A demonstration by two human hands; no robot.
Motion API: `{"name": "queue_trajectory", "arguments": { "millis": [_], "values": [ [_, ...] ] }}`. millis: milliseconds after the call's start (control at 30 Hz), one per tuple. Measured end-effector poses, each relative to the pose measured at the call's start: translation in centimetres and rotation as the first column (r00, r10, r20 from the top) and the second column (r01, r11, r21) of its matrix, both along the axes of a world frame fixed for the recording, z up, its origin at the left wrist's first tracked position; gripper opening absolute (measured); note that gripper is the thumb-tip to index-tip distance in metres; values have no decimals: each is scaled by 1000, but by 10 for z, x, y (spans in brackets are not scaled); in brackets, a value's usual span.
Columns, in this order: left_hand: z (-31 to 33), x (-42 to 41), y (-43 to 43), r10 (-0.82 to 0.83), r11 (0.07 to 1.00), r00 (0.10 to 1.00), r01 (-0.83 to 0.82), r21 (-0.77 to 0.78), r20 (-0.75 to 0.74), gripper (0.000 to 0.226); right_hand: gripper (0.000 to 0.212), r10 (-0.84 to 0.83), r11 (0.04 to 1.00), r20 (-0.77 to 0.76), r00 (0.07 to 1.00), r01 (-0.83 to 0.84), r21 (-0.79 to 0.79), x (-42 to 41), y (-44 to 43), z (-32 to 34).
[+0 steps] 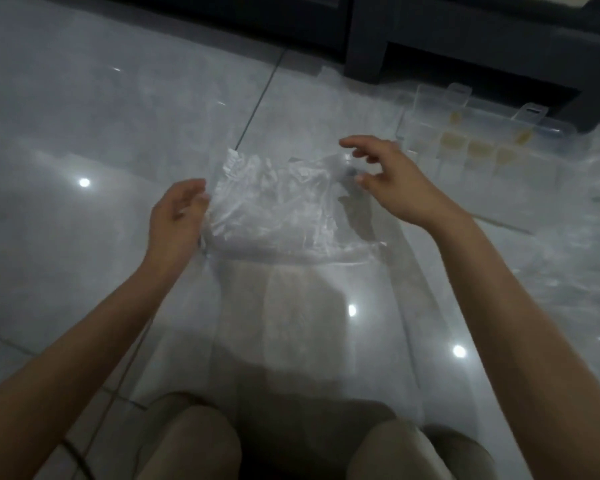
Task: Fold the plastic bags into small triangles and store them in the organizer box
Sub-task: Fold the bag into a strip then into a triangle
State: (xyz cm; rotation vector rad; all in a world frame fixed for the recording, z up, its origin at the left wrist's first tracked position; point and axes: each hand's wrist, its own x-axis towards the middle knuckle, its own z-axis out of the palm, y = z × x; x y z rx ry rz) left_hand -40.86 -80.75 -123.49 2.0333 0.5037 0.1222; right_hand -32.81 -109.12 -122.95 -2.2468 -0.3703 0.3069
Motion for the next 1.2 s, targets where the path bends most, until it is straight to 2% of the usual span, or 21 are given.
{"name": "queue_trajectory", "arguments": {
  "millis": [67,167,300,367,467,567,667,733,800,867,967,1100,1200],
  "values": [
    [3,30,-5,-96,995,995,96,-7,16,27,55,26,986,0,1000,-25,-164,10,15,-9],
    [4,60,-12,-133,989,991,133,-60,2,26,57,67,919,-17,998,-68,-388,17,28,-13],
    [0,65,-23,-112,990,994,113,-86,10,29,40,126,874,-24,992,-122,-470,17,26,-15],
    [-3,54,-24,-65,993,998,66,-100,17,31,29,144,890,-30,989,-143,-433,9,19,-14],
    [-6,31,-19,-4,977,999,13,-213,42,13,18,107,934,-89,990,-131,-331,-12,7,-6],
    [-9,6,-18,12,973,999,-1,-230,47,12,24,1,990,-200,980,-29,-135,-38,-6,5],
    [-12,-13,-22,31,964,999,-18,-264,45,15,26,-44,998,-209,977,36,-42,-62,-17,7],
    [-16,-21,-20,59,959,996,-37,-282,70,17,19,11,990,-304,953,32,137,-76,-22,11],
    [-18,-27,-15,47,971,994,-23,-237,99,14,16,102,944,-412,905,42,326,-85,-30,17],
    [-22,-31,-10,36,983,994,-17,-181,101,12,22,150,908,-456,878,60,415,-92,-36,20],
    [-26,-37,-5,46,988,995,-33,-149,85,11,29,89,901,-449,889,120,417,-94,-39,20],
    [-30,-39,-2,57,989,994,-43,-143,95,10,20,-18,923,-412,911,173,343,-91,-34,19],
    [-30,-40,-5,85,985,991,-68,-156,103,11,8,-21,928,-400,916,167,333,-89,-36,16]
  ]
}}
